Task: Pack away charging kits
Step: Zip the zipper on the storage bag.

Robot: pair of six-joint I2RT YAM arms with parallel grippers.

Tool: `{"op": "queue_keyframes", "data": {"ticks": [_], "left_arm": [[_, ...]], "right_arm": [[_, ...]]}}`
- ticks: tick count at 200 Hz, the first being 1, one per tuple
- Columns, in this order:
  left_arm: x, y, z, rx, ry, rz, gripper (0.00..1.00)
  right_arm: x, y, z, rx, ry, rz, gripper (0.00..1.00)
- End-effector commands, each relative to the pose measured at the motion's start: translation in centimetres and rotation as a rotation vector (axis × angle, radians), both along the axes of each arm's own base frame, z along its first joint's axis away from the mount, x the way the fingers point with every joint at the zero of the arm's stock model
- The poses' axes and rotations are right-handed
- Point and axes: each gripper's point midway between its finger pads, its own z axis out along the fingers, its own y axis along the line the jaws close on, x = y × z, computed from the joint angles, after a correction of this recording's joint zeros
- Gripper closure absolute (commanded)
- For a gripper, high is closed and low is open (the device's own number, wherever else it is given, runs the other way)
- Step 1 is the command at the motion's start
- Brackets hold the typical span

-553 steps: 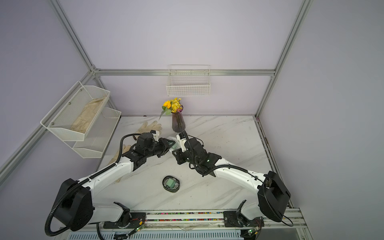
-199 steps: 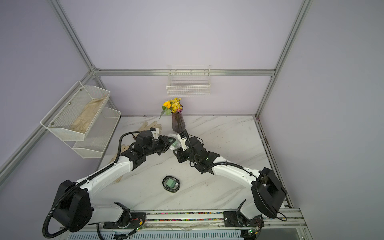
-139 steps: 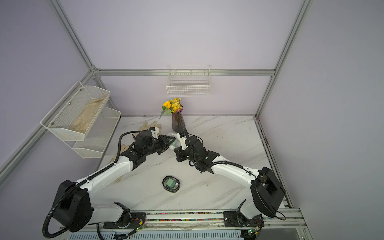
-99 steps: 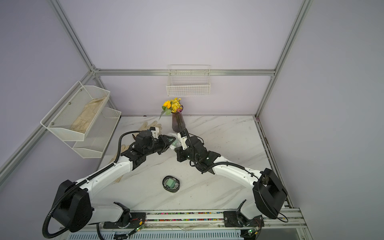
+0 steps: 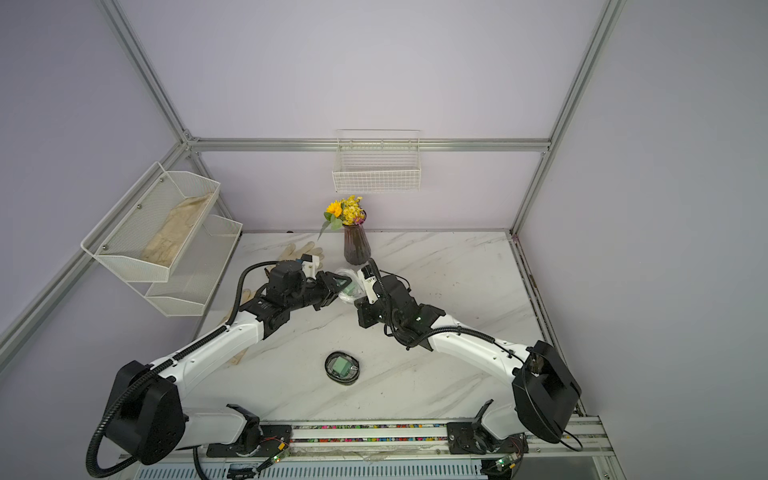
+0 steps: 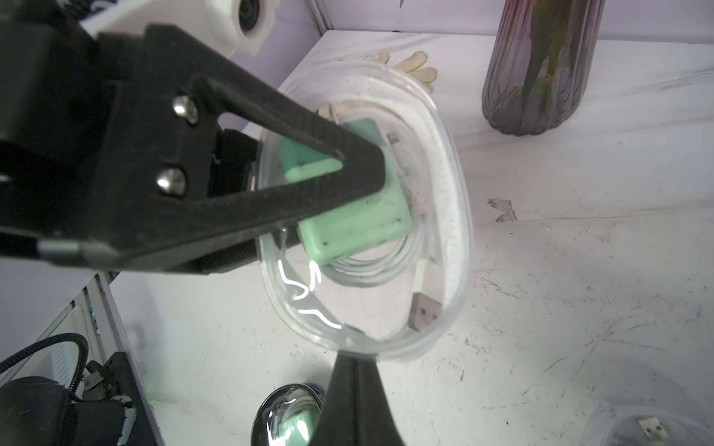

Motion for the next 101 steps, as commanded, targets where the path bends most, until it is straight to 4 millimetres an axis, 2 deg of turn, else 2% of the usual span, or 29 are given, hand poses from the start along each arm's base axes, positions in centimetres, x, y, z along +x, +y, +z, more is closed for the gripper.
{"op": "queue_keyframes", "data": {"ticks": [1, 37, 54, 81, 101], "left_arm": [[1.1, 0.1, 8.1, -0.080, -0.220, -0.051, 1.00], [0.3, -1.0, 8.7, -0.107, -0.255, -0.214, 1.00], [-0.1, -0.9, 8.7, -0.122, -0.258, -0.275, 1.00], [-0.6, -0.2, 8.1, -0.157, -0.250, -0.362, 1.00], [-0.9, 0.4, 6.9, -0.146, -0.239, -0.392, 1.00]], "right_arm": [[-0.2, -2.1, -0.8, -0.102, -0.004, -0.030, 1.00], [0.5, -3.0, -0.9, -0.168, -0.025, -0.036, 1.00], [0.9, -3.4, -0.8, -0.216, -0.042, -0.039, 1.00], [1.9, -4.3, 0.5, -0.286, -0.095, -0.062, 1.00], [2.1, -4.5, 1.5, -0.315, -0.122, -0.058, 1.00]]}}
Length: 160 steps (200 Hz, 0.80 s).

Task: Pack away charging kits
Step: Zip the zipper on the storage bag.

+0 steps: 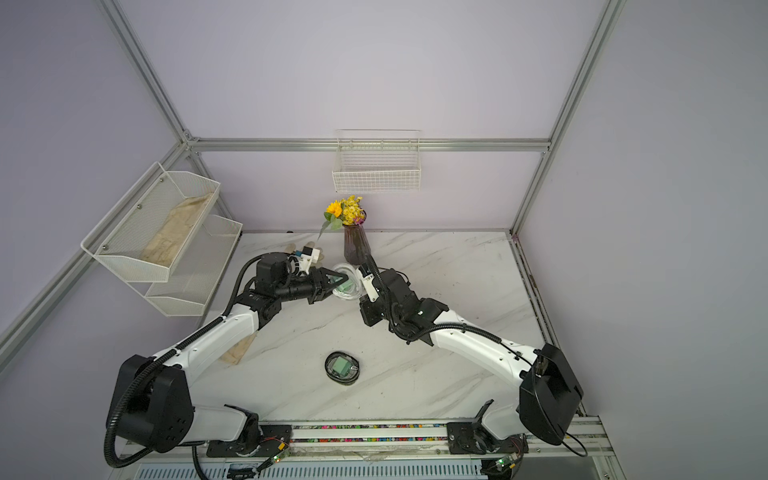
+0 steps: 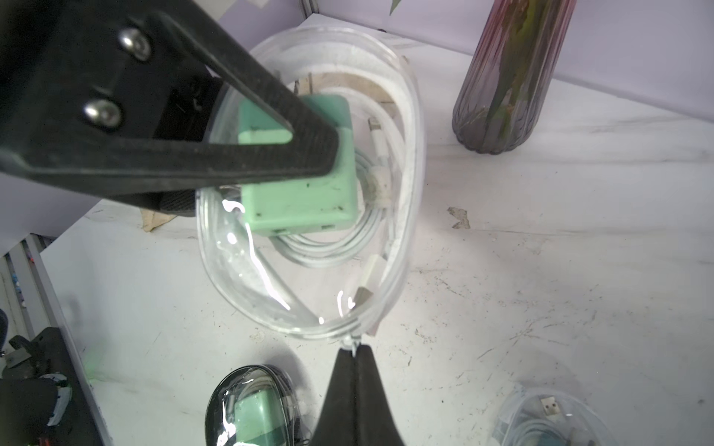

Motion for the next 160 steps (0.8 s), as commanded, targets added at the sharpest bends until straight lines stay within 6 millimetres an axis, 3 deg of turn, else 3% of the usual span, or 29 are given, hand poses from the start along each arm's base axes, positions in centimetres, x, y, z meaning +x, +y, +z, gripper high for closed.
{"op": "queue_keyframes", "data": {"ticks": [1, 20, 39, 46, 73, 122, 136, 160], "left_arm": [[-0.3, 0.0, 4.9, -0.049, -0.173, -0.128, 1.00], [-0.4, 0.4, 4.0, -0.035, -0.177, -0.141, 1.00], [-1.3, -0.1, 4.6, -0.084, -0.210, -0.211, 1.00], [-1.0, -0.3, 3.6, -0.100, -0.189, -0.230, 1.00], [-1.7, -0.4, 3.8, -0.149, -0.212, -0.267, 1.00], [-2.8, -0.6, 2.4, -0.162, -0.184, -0.322, 1.00], [-3.2, -0.5, 1.8, -0.136, -0.176, -0.326, 1.00], [-3.9, -0.1, -0.2, -0.047, -0.141, -0.324, 1.00]], "right_arm": [[1.5, -3.0, -0.2, -0.149, -0.040, -0.083, 1.00], [1.5, -3.2, 0.6, -0.161, -0.059, -0.080, 1.00], [1.8, -3.7, 0.7, -0.200, -0.086, -0.085, 1.00], [1.9, -3.8, 0.8, -0.212, -0.095, -0.083, 1.00], [1.7, -3.0, 1.7, -0.207, -0.117, -0.032, 1.00], [1.1, -2.1, 2.3, -0.220, -0.124, 0.050, 1.00], [1.2, -2.8, 1.6, -0.283, -0.099, 0.033, 1.00], [2.0, -4.1, 2.6, -0.378, -0.152, -0.018, 1.00]]}}
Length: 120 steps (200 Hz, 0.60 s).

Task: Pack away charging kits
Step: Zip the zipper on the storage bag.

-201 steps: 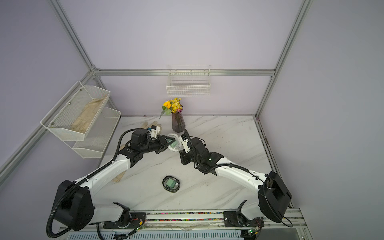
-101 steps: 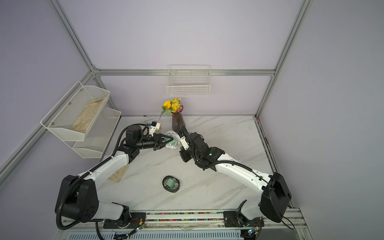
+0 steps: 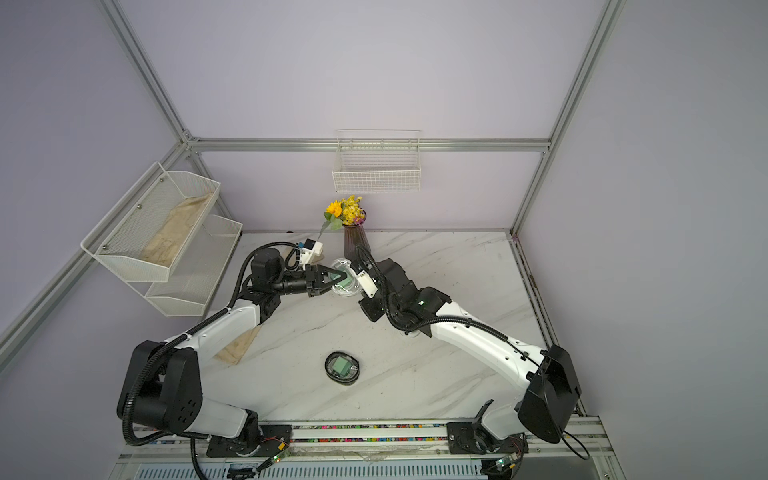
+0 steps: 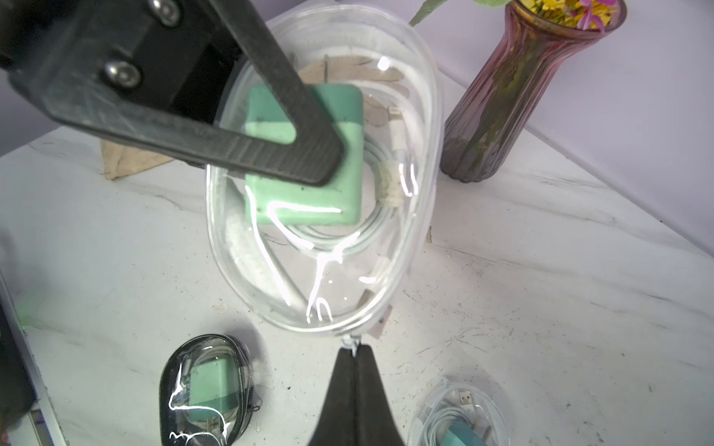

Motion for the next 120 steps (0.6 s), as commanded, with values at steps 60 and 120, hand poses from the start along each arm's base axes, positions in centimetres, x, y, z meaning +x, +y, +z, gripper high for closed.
{"op": "queue_keyframes", "data": {"ticks": [60, 120], "left_arm": [[-4.7, 0.8, -1.5, 0.094, -0.043, -0.086, 1.00], [-5.5, -0.7, -0.4, 0.088, -0.149, -0.168, 1.00]], "right_arm": [[0.5, -1.8, 2.0, -0.200, -0.070, -0.018, 1.00], [-3.4, -0.7, 8.3, 0.246, 0.115, 0.200, 0.35]]}}
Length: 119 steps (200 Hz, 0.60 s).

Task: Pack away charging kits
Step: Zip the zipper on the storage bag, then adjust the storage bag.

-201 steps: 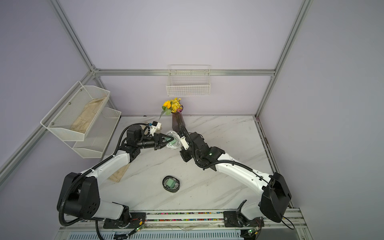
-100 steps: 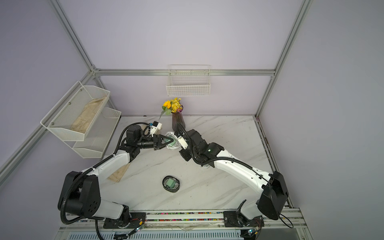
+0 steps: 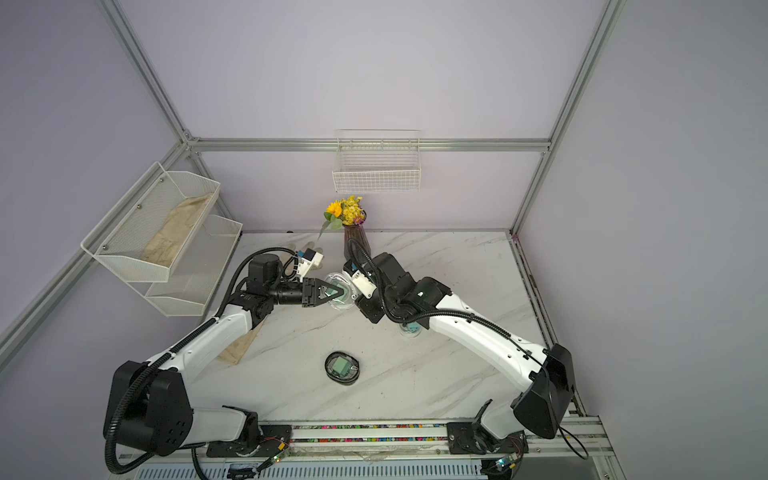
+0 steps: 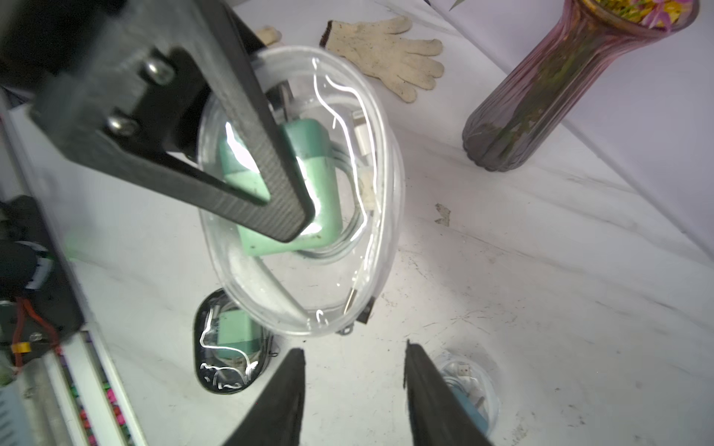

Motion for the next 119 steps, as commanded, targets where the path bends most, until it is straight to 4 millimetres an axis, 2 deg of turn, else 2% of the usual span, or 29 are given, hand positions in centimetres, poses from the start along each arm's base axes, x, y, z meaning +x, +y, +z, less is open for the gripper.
{"op": "queue_keyframes", "data": {"ticks": [1, 9, 29, 33, 43, 79, 82, 86, 119], "left_arm": [[-1.9, -1.3, 0.5, -0.016, -0.075, -0.108, 1.00], [-2.7, -2.1, 0.9, -0.025, -0.099, -0.154, 1.00], [-4.9, -4.0, 2.0, -0.049, -0.156, -0.257, 1.00], [-5.2, -4.2, 2.1, -0.052, -0.164, -0.271, 1.00], [-5.9, -4.7, 2.6, -0.058, -0.184, -0.298, 1.00], [-6.9, -5.3, 3.8, -0.073, -0.221, -0.330, 1.00], [-7.0, -5.3, 3.8, -0.073, -0.221, -0.332, 1.00], [-7.0, -5.3, 3.9, -0.075, -0.223, -0.336, 1.00], [-7.6, -5.8, 4.5, -0.088, -0.237, -0.366, 1.00]], "right_arm": [[-0.8, -1.3, 6.5, 0.268, 0.036, 0.063, 0.34], [-0.4, -1.8, 7.2, 0.341, 0.079, 0.073, 0.31], [-0.5, -1.4, 6.9, 0.420, 0.167, 0.117, 0.30], [-0.2, -1.1, 6.0, 0.419, 0.197, 0.121, 0.29], [-0.4, -0.7, 5.3, 0.445, 0.235, 0.139, 0.28], [-2.6, 0.2, 5.2, 0.573, 0.339, 0.269, 0.24], [-3.2, 0.0, 5.9, 0.587, 0.327, 0.282, 0.24], [-3.5, 0.0, 5.8, 0.593, 0.339, 0.290, 0.24], [-4.1, -0.3, 3.3, 0.587, 0.389, 0.273, 0.24]]}}
